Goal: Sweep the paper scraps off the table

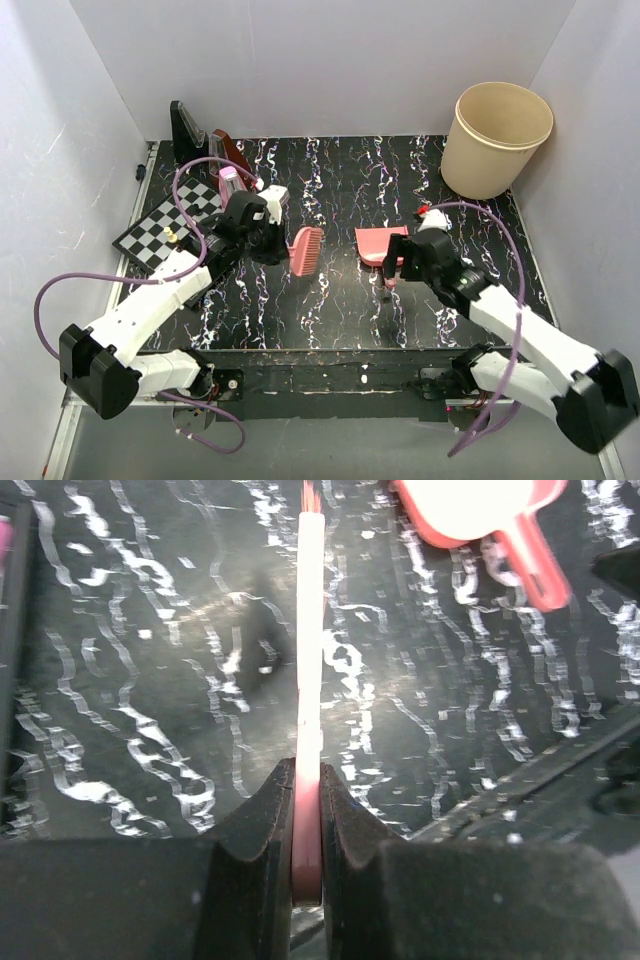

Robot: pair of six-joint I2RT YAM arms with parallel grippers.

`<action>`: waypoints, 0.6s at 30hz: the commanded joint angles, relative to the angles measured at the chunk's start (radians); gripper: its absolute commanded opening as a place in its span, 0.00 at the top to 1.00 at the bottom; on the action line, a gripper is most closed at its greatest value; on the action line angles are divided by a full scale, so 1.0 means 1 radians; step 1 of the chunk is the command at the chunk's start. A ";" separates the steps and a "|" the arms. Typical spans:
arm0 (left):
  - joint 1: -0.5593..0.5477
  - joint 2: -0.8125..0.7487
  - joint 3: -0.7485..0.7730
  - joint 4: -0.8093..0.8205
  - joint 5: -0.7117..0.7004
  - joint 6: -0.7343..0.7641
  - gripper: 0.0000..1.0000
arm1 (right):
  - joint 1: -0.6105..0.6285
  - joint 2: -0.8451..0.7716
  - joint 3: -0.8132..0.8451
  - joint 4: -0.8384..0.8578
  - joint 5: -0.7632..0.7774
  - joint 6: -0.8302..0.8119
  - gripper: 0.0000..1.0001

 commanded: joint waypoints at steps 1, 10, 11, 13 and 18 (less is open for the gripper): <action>-0.002 -0.026 -0.077 0.190 0.196 -0.226 1.00 | 0.000 -0.250 -0.174 0.186 0.085 -0.004 0.11; -0.002 0.157 -0.210 0.523 0.296 -0.537 1.00 | 0.000 -0.623 -0.389 0.288 0.177 0.016 0.10; -0.002 0.183 -0.199 0.511 0.292 -0.544 1.00 | 0.000 -0.626 -0.390 0.283 0.180 0.019 0.10; -0.002 0.207 -0.144 0.401 0.247 -0.530 0.65 | 0.000 -0.617 -0.389 0.283 0.177 0.020 0.10; -0.011 0.035 -0.111 0.247 -0.012 -0.400 0.02 | 0.000 -0.569 -0.361 0.265 0.171 0.027 0.10</action>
